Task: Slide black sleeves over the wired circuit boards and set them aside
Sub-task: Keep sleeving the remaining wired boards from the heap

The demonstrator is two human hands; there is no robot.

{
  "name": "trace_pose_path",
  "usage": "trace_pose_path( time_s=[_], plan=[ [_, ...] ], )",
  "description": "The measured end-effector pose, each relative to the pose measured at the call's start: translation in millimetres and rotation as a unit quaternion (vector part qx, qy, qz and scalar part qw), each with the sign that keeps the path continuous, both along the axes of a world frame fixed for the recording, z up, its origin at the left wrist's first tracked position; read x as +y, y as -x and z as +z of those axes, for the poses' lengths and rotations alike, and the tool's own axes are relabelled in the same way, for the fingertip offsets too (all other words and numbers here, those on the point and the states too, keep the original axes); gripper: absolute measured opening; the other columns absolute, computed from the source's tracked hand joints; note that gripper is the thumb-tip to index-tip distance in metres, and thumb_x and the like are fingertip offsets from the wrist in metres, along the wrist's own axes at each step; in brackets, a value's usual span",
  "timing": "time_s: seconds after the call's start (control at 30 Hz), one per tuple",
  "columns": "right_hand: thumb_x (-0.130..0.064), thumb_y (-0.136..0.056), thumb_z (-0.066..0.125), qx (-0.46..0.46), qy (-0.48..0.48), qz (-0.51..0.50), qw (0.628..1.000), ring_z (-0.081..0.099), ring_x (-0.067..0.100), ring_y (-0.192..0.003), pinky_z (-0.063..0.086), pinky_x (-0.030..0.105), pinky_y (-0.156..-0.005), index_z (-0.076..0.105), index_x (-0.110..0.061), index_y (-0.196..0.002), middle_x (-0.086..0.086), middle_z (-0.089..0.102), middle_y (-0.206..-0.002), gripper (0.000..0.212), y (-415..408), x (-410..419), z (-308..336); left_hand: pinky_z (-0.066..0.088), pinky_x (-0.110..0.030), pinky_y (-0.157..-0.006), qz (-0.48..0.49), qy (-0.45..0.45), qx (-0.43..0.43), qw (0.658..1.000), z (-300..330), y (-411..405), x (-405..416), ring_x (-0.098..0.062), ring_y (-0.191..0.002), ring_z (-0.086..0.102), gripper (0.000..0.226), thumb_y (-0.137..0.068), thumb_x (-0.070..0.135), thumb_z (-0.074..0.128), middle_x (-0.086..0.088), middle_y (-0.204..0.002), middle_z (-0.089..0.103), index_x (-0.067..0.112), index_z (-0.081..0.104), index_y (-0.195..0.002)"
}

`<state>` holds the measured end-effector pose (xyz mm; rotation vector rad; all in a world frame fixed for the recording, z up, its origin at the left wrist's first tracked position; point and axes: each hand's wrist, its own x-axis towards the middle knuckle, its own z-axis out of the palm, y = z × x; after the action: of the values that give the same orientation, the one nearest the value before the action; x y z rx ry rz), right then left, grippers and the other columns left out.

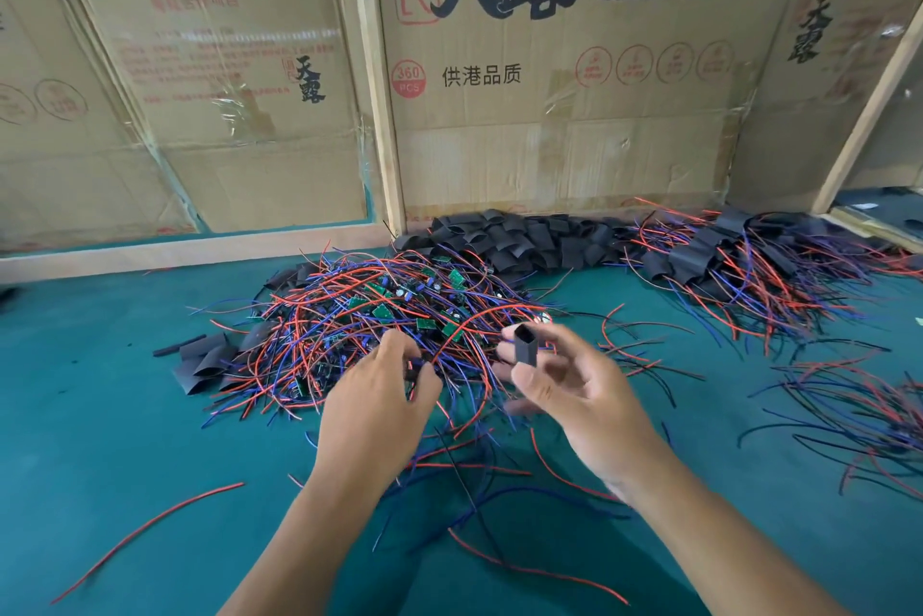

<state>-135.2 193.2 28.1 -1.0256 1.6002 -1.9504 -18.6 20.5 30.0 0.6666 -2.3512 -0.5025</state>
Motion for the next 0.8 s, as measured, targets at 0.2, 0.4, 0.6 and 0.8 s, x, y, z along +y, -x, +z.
trace_pose_path(
  time_s=[0.2, 0.4, 0.6, 0.8],
  plan=[
    [-0.044, -0.076, 0.083, -0.101, 0.038, 0.048, 0.993, 0.064, 0.026, -0.116, 0.054, 0.044, -0.098, 0.071, -0.021, -0.117, 0.012, 0.068, -0.123, 0.048, -10.0, -7.8, -0.3, 0.036, -0.014, -0.058, -0.163, 0.012, 0.004, 0.987, 8.2, -2.4, 23.1, 0.0, -0.065, 0.048, 0.008, -0.084, 0.034, 0.058, 0.018, -0.066, 0.05, 0.03, 0.053, -0.088],
    [-0.031, -0.075, 0.071, -0.168, 0.095, -0.039, 0.981, 0.065, 0.025, -0.118, 0.059, 0.036, -0.089, 0.068, -0.006, -0.11, 0.015, 0.068, -0.124, 0.043, 9.3, 0.5, 10.0, 0.028, -0.016, -0.057, -0.184, 0.039, -0.026, 0.982, 6.9, -3.5, 17.9, -0.008, -0.063, 0.043, 0.01, -0.089, 0.036, 0.06, 0.011, -0.06, 0.041, 0.031, 0.052, -0.087],
    [-0.03, -0.076, 0.069, -0.157, 0.091, -0.058, 0.982, 0.066, 0.024, -0.116, 0.06, 0.038, -0.087, 0.067, -0.004, -0.108, 0.013, 0.071, -0.119, 0.042, 12.9, 3.7, 12.4, 0.036, -0.027, -0.079, -0.194, 0.072, -0.055, 0.977, 5.1, -4.2, 9.7, 0.003, -0.081, 0.039, 0.01, -0.09, 0.038, 0.059, 0.022, -0.083, 0.043, 0.029, 0.056, -0.09],
    [-0.03, -0.078, 0.068, -0.1, 0.06, -0.057, 0.991, 0.065, 0.027, -0.116, 0.056, 0.043, -0.096, 0.067, -0.005, -0.111, 0.009, 0.072, -0.117, 0.041, 4.3, -0.6, 5.6, 0.027, -0.018, -0.098, -0.203, 0.024, -0.129, 0.97, -1.7, -8.2, 6.9, 0.01, -0.106, 0.04, 0.033, -0.089, 0.068, 0.04, 0.029, -0.106, 0.051, 0.04, 0.047, -0.104]
  ],
)
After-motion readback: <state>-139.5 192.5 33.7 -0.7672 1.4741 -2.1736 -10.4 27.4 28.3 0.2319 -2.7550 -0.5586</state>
